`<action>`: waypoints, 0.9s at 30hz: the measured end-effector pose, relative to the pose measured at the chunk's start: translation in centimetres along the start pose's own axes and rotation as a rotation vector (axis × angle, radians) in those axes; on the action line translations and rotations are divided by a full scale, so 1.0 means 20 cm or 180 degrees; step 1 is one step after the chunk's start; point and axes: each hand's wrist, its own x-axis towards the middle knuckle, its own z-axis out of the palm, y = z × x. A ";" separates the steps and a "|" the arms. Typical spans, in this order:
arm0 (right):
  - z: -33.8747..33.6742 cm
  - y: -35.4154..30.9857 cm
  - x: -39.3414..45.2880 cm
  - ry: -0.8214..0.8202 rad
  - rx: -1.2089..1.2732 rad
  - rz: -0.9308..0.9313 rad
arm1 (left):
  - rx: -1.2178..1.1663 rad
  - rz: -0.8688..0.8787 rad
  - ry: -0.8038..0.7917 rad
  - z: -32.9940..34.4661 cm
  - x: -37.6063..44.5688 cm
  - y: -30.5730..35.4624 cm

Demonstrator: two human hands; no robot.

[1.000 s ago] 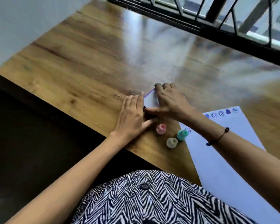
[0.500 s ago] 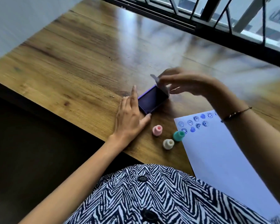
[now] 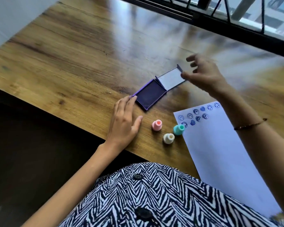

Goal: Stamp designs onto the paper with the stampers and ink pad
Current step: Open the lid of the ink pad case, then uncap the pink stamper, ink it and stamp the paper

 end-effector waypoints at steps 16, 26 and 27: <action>0.29 -0.19 -0.48 -0.0614 -0.0336 -0.0899 | -0.1961 -0.0750 -0.0214 -0.05 -0.08 0.07; 0.26 -0.24 -0.47 -0.0253 0.1190 -0.0267 | -0.3537 -0.1136 -0.0248 -0.04 -0.01 0.12; 0.27 -0.24 -0.47 -0.0240 0.1255 -0.0227 | -0.3475 -0.1086 -0.0215 -0.04 0.00 0.12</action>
